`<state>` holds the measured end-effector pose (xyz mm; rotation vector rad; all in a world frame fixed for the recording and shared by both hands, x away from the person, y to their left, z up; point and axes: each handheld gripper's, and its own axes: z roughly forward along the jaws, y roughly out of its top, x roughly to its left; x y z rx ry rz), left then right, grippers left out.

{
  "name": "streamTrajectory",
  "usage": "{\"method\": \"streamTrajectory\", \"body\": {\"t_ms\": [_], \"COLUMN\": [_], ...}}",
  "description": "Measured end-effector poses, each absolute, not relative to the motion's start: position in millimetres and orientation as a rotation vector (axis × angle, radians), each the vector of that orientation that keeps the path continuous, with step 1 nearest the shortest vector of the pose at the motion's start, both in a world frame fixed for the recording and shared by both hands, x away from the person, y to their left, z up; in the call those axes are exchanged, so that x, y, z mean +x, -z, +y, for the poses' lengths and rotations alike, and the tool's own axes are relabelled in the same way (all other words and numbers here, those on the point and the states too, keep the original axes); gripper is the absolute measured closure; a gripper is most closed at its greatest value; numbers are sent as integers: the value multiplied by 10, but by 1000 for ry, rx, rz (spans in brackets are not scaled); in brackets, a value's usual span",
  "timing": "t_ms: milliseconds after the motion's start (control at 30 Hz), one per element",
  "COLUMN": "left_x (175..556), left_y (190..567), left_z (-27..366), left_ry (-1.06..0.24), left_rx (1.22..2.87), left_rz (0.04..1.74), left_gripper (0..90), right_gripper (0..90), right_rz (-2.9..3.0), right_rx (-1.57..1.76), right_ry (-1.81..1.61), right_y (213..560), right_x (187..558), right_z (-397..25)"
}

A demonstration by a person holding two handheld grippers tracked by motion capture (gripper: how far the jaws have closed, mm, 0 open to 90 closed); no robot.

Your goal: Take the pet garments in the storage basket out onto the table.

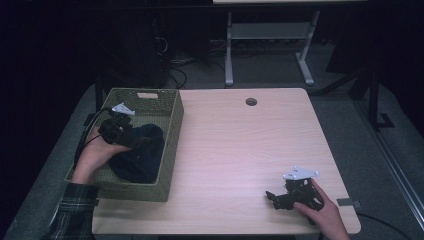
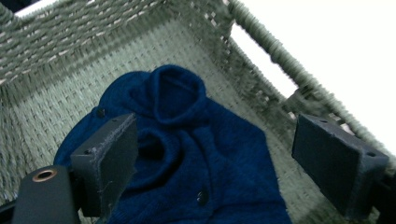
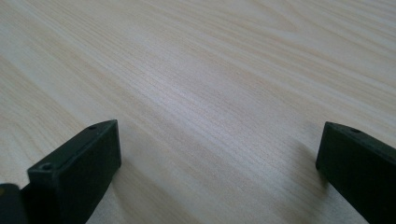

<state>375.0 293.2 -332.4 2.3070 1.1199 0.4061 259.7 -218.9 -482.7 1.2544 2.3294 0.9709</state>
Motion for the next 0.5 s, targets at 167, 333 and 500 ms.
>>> {"method": "streamTrajectory", "body": {"t_ms": [167, 333, 500], "left_x": [3785, 3818, 3853], "left_y": [3438, 3554, 3669], "left_z": [2981, 3016, 3065], "left_ry": [-381, -366, -347], "left_rx": [2328, 2364, 2390], "left_rz": [1125, 1122, 1125], "left_gripper": [141, 141, 140], "right_gripper": [0, 0, 0], "right_rz": [2329, 2329, 2330], "right_rx": [1254, 1255, 1255], "right_ry": [-971, -971, -970], "right_y": [4827, 4827, 4827], "right_x": [2597, 2597, 2597], "right_z": [-2189, -2189, -2189]}}
